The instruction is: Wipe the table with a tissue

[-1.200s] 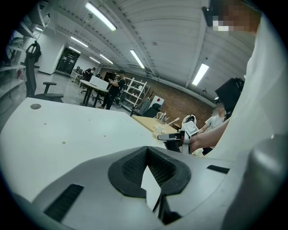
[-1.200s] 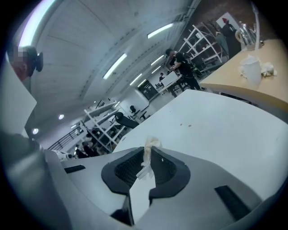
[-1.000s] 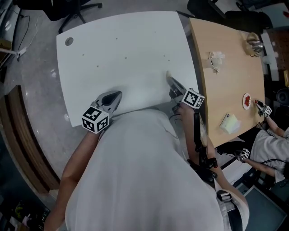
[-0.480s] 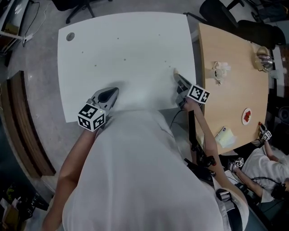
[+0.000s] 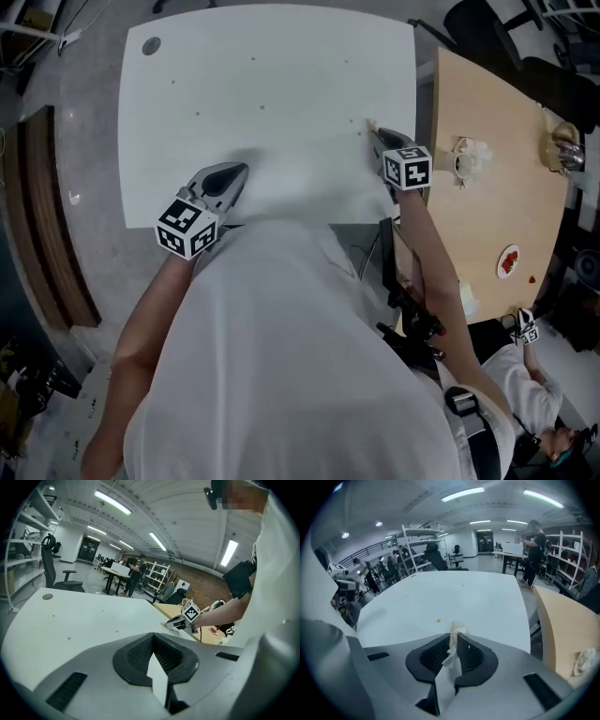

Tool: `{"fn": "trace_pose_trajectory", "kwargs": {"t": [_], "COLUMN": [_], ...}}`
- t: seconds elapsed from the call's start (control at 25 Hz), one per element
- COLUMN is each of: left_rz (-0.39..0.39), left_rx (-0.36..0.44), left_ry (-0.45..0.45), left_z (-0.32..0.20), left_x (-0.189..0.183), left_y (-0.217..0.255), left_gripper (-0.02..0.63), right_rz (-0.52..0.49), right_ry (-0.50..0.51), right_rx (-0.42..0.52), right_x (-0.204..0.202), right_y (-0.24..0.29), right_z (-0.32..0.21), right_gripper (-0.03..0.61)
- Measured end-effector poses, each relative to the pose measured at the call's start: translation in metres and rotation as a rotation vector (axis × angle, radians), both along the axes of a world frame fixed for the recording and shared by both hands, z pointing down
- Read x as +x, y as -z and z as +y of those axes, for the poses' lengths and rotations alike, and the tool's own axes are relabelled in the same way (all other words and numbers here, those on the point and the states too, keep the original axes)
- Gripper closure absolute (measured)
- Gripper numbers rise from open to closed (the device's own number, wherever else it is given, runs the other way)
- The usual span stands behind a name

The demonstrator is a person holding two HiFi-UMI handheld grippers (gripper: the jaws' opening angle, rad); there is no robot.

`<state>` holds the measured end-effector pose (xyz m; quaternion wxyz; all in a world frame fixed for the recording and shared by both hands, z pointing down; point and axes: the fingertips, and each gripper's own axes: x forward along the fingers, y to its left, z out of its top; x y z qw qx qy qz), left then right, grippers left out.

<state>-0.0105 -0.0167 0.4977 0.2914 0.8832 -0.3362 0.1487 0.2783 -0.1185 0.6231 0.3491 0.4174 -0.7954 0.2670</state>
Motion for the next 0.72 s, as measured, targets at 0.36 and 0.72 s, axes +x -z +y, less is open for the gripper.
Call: {"fn": "trace_pose_trajectory", "kwargs": {"t": [0.36, 0.72], "left_rz": [-0.005, -0.002], "left_rx": [-0.003, 0.003], "left_ry": [0.012, -0.008], "left_z": [0.008, 0.012], "left_x": [0.003, -0.001], "left_y": [-0.002, 0.000], "left_gripper": [0.607, 0.607], "right_rz": [0.096, 0.149], "right_ry": [0.073, 0.183], "right_rx": [-0.012, -0.044], "right_x": [-0.015, -0.042], "right_y": [-0.006, -0.008], "right_z": [0.011, 0.034], "right_gripper": [0.529, 0.529]}}
